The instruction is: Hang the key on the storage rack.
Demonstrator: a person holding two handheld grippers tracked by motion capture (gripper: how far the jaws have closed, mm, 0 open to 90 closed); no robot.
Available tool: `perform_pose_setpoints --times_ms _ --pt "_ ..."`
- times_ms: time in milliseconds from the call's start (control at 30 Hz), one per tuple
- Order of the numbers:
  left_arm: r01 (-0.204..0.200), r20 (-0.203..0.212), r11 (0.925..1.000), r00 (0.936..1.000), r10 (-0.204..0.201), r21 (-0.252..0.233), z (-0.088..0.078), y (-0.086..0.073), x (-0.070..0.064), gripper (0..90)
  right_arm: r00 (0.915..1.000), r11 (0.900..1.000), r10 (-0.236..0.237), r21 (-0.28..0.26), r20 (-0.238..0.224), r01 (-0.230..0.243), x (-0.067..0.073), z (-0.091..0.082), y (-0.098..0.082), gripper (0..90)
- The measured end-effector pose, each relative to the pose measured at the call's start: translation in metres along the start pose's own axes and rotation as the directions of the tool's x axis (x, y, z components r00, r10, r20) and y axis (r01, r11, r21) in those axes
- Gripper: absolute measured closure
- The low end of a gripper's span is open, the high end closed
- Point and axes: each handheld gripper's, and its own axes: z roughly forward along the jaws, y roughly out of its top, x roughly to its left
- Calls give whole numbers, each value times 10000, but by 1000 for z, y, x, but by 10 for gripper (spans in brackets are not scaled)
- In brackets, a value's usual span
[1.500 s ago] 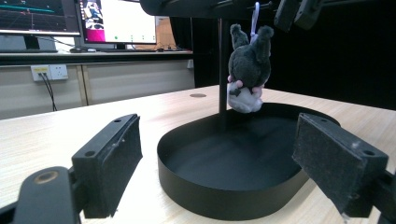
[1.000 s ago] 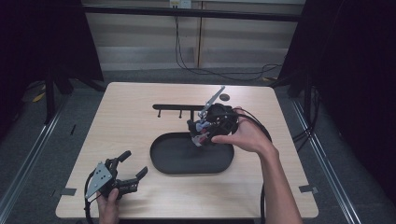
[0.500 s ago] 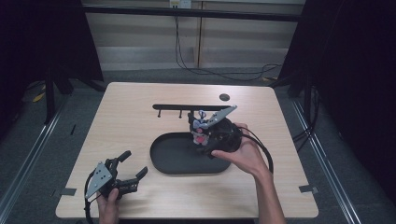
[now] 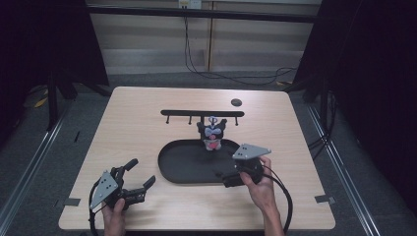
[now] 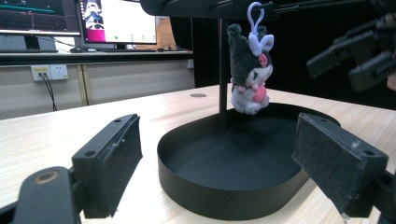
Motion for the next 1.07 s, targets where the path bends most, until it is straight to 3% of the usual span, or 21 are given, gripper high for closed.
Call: perform_pose_setpoints --times_ms 100,133,200,333,400,500,533,633,667,700,733,867,933,1000,1067 --pt "4 0 10000 10000 -4 -1 0 0 0 152 9976 9984 209 -536 666 -173 4 0 -17 158" --pt "7 -3 10000 10000 -7 -10 0 0 0 152 9976 9984 209 -536 666 -173 4 0 -17 158" --pt "2 -2 10000 10000 -2 -9 0 0 0 152 9917 9934 325 -1136 1244 -183 5 2 -32 198" --pt "1 0 10000 10000 -1 -7 0 0 0 152 9818 9880 -162 -1476 1893 448 9 11 -47 194" --pt "3 -8 10000 10000 -3 2 0 0 0 152 9798 9722 89 -2309 2000 383 11 12 -55 193" --pt "1 -7 10000 10000 -1 -10 0 0 0 152 9757 9520 284 -3036 2172 398 16 15 -61 181" --pt "1 -6 10000 10000 -1 -4 0 0 0 152 9757 9520 284 -3036 2172 398 16 15 -61 181" --pt "6 -9 10000 10000 -6 -13 0 0 0 152 9712 9288 521 -3685 2323 384 17 19 -63 180" --pt "1 -11 10000 10000 -1 -12 0 0 0 152 9674 9148 678 -4023 2438 373 19 20 -64 178" --pt "1 -11 10000 10000 -1 -12 0 0 0 152 9674 9148 678 -4023 2438 373 19 20 -64 178" --pt "4 -11 10000 10000 -4 -12 0 0 0 152 9659 9012 793 -4318 2464 361 20 21 -66 175" --pt "4 -4 10000 10000 -4 -11 0 0 0 152 9614 8815 991 -4708 2565 348 21 21 -71 173" --pt "6 -5 10000 10000 -6 -13 0 0 0 152 9601 8781 993 -4768 2615 390 21 20 -72 174" --pt "1 -4 10000 10000 -1 -9 0 0 0 152 9573 8568 1276 -5150 2594 254 22 16 -75 173" --pt "-1 -3 10000 10000 1 -6 0 0 0 152 9600 8393 1438 -5436 2402 103 23 14 -78 152"
